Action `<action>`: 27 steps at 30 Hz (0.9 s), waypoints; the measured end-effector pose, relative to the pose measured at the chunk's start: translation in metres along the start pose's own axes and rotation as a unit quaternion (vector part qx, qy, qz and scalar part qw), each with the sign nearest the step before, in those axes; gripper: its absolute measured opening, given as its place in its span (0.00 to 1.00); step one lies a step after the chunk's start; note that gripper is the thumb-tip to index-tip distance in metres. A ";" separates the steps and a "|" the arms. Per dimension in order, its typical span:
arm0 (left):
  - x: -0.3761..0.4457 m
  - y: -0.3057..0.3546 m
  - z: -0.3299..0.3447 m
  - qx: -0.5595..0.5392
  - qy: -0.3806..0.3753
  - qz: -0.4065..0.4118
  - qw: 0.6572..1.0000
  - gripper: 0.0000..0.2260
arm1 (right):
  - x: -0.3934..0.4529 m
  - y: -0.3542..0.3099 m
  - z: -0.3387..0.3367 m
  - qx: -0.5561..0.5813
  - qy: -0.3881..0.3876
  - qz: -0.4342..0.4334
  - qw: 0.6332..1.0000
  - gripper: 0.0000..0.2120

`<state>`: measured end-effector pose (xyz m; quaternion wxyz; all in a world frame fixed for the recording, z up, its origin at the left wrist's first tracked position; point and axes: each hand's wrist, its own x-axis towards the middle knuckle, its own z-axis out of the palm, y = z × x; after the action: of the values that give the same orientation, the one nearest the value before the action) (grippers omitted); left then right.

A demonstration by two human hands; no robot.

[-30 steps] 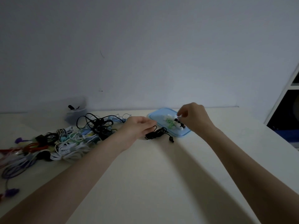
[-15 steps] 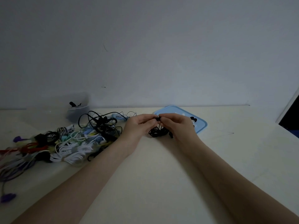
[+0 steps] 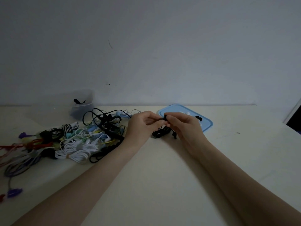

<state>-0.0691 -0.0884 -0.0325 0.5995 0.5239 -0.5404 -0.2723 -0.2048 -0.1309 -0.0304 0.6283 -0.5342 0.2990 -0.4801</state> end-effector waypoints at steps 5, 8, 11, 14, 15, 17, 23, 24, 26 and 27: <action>0.000 0.002 -0.002 0.012 0.001 0.000 1.000 0.08 | -0.001 -0.003 -0.001 0.016 -0.017 0.003 1.000 0.03; 0.001 0.004 -0.004 0.000 -0.006 -0.002 1.000 0.09 | -0.001 -0.006 -0.003 0.046 -0.030 0.029 0.998 0.05; 0.001 0.004 -0.004 -0.006 -0.022 0.002 1.000 0.10 | -0.002 -0.010 -0.004 0.073 -0.036 0.059 0.995 0.04; 0.001 0.005 -0.004 -0.008 -0.039 0.005 0.999 0.10 | -0.004 -0.011 -0.003 0.105 -0.044 0.082 0.990 0.04; 0.001 0.005 -0.004 -0.005 -0.043 0.009 0.999 0.10 | -0.004 -0.011 -0.003 0.111 -0.046 0.087 0.989 0.04; 0.000 0.006 -0.004 0.010 -0.046 0.017 0.999 0.10 | -0.004 -0.011 -0.002 0.109 -0.046 0.090 0.989 0.04; -0.004 0.009 -0.003 0.100 -0.050 0.069 0.991 0.08 | -0.002 -0.010 -0.002 0.084 -0.034 0.080 0.993 0.03; -0.005 0.010 -0.003 0.113 -0.050 0.076 0.989 0.07 | -0.002 -0.010 -0.001 0.089 -0.031 0.085 0.992 0.03; -0.005 0.009 -0.004 0.129 -0.049 0.089 0.986 0.08 | -0.004 -0.010 0.000 0.102 -0.026 0.096 0.990 0.03; -0.005 0.009 -0.004 0.133 -0.050 0.093 0.985 0.09 | -0.004 -0.009 0.001 0.109 -0.024 0.102 0.989 0.04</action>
<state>-0.0689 -0.0798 -0.0255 0.5194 0.5317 -0.6478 -0.1672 -0.2079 -0.1263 -0.0216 0.7352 -0.4405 0.2826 -0.4307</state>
